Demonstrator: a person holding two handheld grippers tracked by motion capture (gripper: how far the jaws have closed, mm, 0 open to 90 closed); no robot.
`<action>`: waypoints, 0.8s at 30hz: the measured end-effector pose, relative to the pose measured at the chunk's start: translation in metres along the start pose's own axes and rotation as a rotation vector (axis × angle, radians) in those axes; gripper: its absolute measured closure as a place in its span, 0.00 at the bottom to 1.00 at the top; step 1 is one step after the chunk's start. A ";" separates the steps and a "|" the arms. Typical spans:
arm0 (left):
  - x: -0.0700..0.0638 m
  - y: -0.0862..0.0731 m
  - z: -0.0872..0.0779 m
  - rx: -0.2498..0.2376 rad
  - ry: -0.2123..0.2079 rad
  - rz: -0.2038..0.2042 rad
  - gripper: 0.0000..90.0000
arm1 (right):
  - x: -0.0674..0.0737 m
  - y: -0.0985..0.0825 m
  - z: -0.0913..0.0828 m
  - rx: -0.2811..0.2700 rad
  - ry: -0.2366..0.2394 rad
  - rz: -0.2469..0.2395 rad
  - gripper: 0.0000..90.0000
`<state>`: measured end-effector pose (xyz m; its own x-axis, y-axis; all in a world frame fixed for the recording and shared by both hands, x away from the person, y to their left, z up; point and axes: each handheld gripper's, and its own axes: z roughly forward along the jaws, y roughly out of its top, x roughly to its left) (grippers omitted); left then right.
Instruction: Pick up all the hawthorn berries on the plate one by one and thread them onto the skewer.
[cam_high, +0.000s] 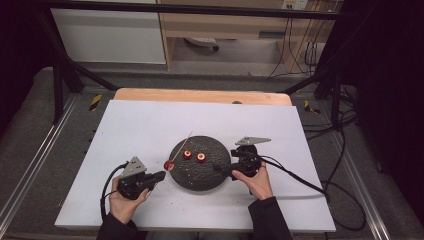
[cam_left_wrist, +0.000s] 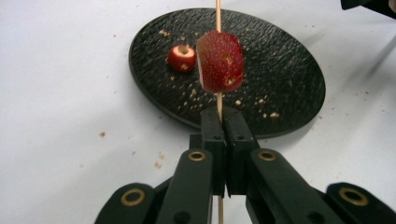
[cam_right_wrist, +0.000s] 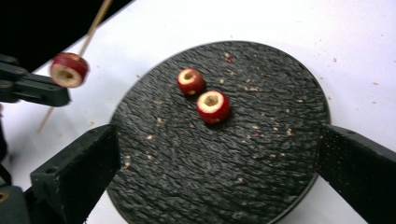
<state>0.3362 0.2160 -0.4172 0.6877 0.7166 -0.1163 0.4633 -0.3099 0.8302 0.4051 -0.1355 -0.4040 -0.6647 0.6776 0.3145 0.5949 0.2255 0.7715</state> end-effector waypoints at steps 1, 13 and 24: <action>0.001 -0.002 -0.001 0.001 0.001 -0.002 0.98 | -0.001 0.002 0.001 0.014 -0.015 -0.007 0.02; 0.012 -0.017 -0.011 0.012 0.010 -0.007 0.98 | 0.005 0.030 0.025 0.155 -0.080 -0.098 0.06; 0.014 -0.021 -0.013 0.023 0.018 0.001 0.98 | 0.017 0.053 0.058 0.301 -0.121 -0.195 0.13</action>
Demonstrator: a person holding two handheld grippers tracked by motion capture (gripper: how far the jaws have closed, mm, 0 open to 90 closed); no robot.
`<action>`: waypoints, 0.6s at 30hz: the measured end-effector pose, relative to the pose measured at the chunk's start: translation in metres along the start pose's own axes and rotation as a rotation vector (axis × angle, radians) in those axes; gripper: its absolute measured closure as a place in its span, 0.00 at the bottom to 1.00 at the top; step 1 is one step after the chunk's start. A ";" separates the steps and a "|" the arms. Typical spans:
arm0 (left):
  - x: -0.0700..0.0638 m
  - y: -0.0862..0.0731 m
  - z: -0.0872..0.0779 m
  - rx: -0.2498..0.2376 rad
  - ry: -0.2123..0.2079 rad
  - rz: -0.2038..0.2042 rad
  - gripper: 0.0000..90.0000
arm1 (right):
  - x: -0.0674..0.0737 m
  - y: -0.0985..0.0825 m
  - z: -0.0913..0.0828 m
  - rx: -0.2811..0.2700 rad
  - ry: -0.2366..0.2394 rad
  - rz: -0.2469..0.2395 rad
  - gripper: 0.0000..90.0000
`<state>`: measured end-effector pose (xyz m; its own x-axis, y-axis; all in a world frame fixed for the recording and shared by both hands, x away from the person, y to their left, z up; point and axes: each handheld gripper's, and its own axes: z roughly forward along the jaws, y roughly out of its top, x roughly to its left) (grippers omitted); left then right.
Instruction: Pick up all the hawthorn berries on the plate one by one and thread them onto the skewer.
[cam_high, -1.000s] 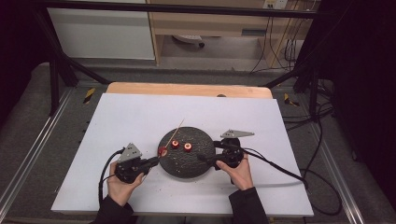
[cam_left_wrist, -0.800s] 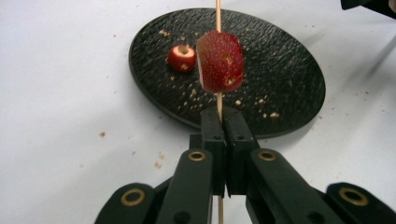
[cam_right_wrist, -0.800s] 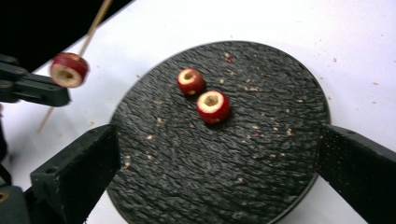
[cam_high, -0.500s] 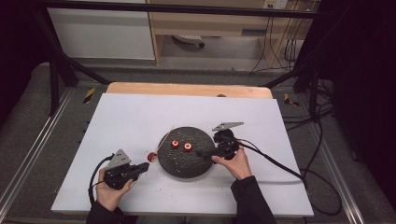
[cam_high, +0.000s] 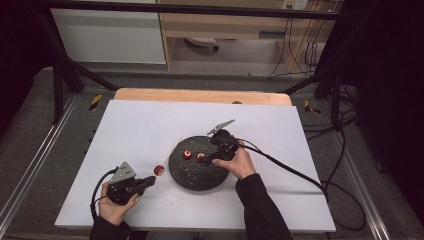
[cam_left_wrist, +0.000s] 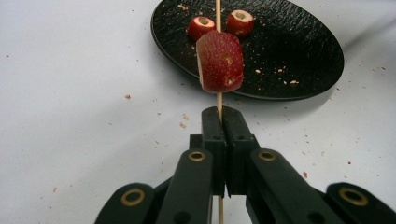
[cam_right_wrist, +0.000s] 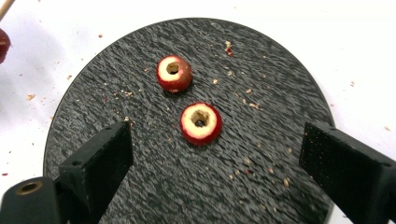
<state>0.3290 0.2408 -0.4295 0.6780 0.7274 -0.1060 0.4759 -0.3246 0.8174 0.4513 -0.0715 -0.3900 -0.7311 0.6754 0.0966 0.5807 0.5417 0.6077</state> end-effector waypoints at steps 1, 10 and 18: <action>0.000 0.000 0.000 0.001 0.001 0.000 0.98 | 0.001 0.003 0.002 0.011 -0.003 -0.006 0.13; 0.001 -0.001 0.001 0.005 0.001 -0.005 0.98 | 0.004 0.016 0.020 0.092 -0.009 -0.040 0.20; 0.002 -0.001 0.002 0.007 0.000 -0.008 0.98 | 0.002 0.023 0.031 0.145 0.004 -0.024 0.30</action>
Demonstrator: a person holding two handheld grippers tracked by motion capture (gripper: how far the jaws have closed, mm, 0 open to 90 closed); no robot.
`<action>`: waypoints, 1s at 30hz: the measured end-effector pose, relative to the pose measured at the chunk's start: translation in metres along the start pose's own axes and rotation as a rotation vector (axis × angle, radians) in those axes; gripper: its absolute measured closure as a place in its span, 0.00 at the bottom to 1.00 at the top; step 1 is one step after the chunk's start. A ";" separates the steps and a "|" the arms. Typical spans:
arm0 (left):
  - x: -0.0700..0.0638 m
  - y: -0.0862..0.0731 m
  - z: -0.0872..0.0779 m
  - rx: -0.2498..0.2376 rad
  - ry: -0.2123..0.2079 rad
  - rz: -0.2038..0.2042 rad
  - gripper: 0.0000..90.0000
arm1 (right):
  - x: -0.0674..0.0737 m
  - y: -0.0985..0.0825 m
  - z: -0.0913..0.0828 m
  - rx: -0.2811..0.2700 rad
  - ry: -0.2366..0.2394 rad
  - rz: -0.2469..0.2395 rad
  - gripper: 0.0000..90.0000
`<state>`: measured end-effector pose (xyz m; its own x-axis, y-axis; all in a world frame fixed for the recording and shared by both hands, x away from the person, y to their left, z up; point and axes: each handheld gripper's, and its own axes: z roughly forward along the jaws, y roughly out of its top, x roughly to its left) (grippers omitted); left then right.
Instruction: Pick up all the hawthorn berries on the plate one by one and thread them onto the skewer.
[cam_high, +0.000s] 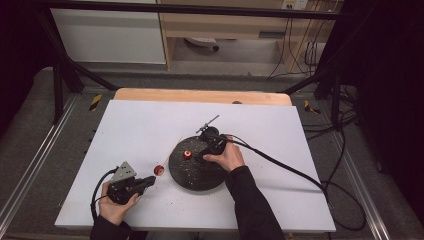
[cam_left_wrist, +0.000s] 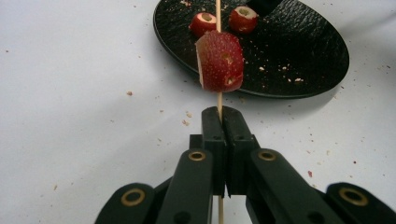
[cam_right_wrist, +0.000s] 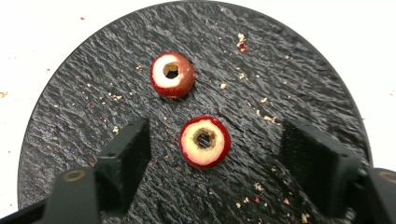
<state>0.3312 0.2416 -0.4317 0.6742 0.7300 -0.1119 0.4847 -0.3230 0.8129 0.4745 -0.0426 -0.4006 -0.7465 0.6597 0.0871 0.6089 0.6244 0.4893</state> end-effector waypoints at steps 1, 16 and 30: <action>0.000 0.000 0.000 0.001 0.000 0.000 0.98 | -0.001 0.001 0.001 0.008 0.007 0.004 0.31; 0.000 0.000 0.001 0.004 -0.003 0.003 0.98 | -0.005 0.002 0.013 0.058 0.039 -0.001 0.56; 0.000 0.001 0.001 0.003 -0.001 0.003 0.98 | -0.004 0.001 0.016 0.071 0.053 -0.018 0.68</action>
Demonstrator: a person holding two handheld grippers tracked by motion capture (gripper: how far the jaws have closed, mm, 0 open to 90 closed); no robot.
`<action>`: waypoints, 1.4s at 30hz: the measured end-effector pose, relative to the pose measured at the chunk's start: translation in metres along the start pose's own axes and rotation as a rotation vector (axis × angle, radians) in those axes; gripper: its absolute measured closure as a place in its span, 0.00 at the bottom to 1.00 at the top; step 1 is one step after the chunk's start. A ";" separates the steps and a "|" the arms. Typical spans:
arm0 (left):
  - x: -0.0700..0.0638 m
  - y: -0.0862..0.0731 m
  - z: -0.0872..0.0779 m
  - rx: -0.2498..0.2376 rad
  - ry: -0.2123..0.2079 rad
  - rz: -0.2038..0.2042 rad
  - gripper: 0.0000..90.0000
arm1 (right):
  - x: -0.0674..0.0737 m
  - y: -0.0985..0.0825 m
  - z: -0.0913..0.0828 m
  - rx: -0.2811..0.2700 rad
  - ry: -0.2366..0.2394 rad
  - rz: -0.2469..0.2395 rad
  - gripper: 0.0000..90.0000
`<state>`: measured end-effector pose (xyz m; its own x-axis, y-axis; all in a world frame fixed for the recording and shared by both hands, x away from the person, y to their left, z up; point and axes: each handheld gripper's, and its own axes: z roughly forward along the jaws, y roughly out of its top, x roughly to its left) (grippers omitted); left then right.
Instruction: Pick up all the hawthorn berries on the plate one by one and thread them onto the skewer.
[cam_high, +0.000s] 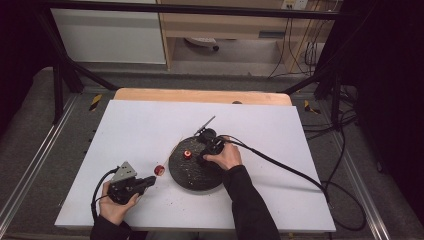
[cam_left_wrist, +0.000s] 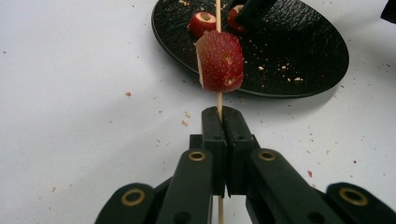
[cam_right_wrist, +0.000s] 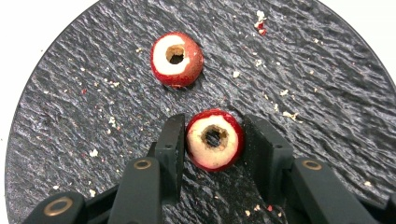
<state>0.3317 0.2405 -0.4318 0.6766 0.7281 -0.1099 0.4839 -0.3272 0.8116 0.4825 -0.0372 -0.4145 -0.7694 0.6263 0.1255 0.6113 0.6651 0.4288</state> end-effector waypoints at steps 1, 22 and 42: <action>0.000 0.000 0.000 0.001 0.000 -0.001 0.98 | 0.000 0.000 0.000 0.002 0.001 0.003 0.68; -0.001 0.001 0.000 -0.001 0.001 0.006 0.98 | 0.004 -0.002 -0.027 -0.043 -0.002 0.087 0.68; -0.004 0.001 -0.001 -0.006 0.004 0.016 0.98 | 0.011 -0.015 -0.053 -0.172 0.027 0.120 0.68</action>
<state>0.3295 0.2379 -0.4302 0.6818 0.7254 -0.0942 0.4697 -0.3354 0.8166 0.4547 -0.0624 -0.3720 -0.6989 0.6843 0.2081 0.6604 0.5058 0.5550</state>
